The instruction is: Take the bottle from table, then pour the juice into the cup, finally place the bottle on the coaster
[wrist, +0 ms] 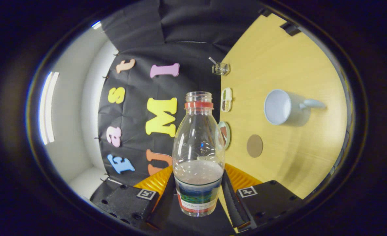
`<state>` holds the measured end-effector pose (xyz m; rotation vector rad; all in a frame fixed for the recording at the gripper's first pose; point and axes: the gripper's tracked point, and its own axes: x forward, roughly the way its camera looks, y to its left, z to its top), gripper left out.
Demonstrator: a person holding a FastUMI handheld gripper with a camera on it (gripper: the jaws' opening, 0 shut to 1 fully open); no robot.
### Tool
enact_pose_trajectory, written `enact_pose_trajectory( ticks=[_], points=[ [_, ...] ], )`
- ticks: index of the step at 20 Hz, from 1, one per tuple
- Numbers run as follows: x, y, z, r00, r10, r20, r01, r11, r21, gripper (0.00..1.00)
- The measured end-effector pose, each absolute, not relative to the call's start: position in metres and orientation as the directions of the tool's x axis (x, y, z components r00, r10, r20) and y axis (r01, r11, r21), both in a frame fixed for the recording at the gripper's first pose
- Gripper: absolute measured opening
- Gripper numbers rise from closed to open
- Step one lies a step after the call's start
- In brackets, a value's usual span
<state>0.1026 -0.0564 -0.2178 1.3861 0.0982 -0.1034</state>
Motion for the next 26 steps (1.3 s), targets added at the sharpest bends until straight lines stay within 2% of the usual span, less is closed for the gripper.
enact_pose_trajectory(
  ticks=[4, 8, 11, 15, 18, 20, 26],
  points=[
    [0.101, -0.066, -0.227, 0.978, -0.044, -0.205, 0.196, 0.54, 0.818, 0.76],
    [0.109, -0.076, -0.226, 0.977, -0.065, -0.204, 0.191, 0.7, 0.689, 0.76],
    [0.126, -0.072, -0.214, 0.993, 0.012, -0.12, 0.066, 0.782, 0.62, 0.77],
    [0.143, -0.093, -0.22, 0.988, -0.04, -0.147, 0.093, 0.923, 0.373, 0.77],
    [0.16, -0.082, -0.213, 0.992, -0.009, -0.126, 0.026, 0.991, 0.134, 0.77],
    [0.177, -0.082, -0.215, 0.992, -0.024, -0.123, 0.027, 0.999, 0.028, 0.77],
    [0.235, -0.062, -0.238, 0.995, -0.024, -0.092, 0.019, 0.998, -0.053, 0.78]
  ],
)
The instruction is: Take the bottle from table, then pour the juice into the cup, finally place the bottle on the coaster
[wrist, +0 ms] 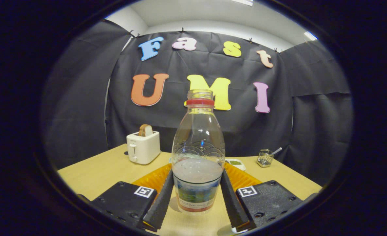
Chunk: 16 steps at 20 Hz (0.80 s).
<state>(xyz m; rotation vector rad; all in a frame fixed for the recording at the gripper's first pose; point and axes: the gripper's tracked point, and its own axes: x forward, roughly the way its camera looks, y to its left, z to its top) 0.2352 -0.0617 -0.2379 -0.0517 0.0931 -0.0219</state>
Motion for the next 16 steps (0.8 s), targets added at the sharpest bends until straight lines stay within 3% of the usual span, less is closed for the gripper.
enact_pose_trajectory(
  ticks=[14, 16],
  points=[
    [0.296, -0.047, -0.328, 0.992, 0.01, -0.13, -0.017, 0.998, -0.053, 0.79],
    [0.301, -0.046, -0.334, 0.992, 0.019, -0.128, -0.024, 0.999, -0.039, 0.84]
  ],
)
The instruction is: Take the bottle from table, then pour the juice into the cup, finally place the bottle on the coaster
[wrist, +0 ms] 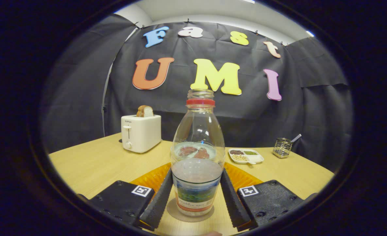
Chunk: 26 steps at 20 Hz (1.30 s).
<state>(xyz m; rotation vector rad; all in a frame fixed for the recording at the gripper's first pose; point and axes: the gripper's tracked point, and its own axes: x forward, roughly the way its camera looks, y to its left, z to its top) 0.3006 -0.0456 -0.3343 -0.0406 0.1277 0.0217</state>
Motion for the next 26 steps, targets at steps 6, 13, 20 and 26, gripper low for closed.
enact_pose_trajectory(
  ticks=[6, 13, 20, 26],
  points=[
    [0.296, -0.04, -0.335, 0.989, 0.045, -0.141, -0.043, 0.999, 0.018, 0.95],
    [0.277, -0.04, -0.321, 0.987, 0.06, -0.151, -0.061, 0.998, -0.001, 1.0],
    [0.238, -0.049, -0.253, 0.993, 0.048, -0.103, -0.046, 0.999, 0.024, 1.0],
    [0.194, -0.049, -0.187, 0.997, 0.044, -0.071, -0.043, 0.999, 0.02, 1.0]
  ],
)
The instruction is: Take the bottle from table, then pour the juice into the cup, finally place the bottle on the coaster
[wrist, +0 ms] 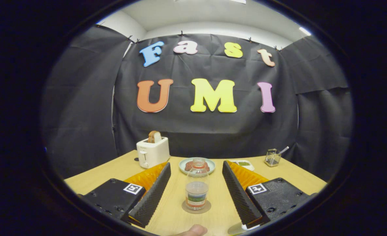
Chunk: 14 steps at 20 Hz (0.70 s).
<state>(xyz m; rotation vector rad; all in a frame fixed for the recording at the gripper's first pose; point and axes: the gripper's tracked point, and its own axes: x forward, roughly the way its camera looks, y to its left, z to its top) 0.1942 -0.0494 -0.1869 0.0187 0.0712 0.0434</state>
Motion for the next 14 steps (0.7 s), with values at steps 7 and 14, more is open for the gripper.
enact_pose_trajectory(
  ticks=[7, 14],
  points=[
    [0.142, -0.041, -0.125, 0.998, 0.047, -0.048, -0.046, 0.999, 0.004, 1.0],
    [0.085, -0.052, -0.089, 0.998, 0.024, -0.05, -0.021, 0.998, 0.057, 1.0]
  ],
)
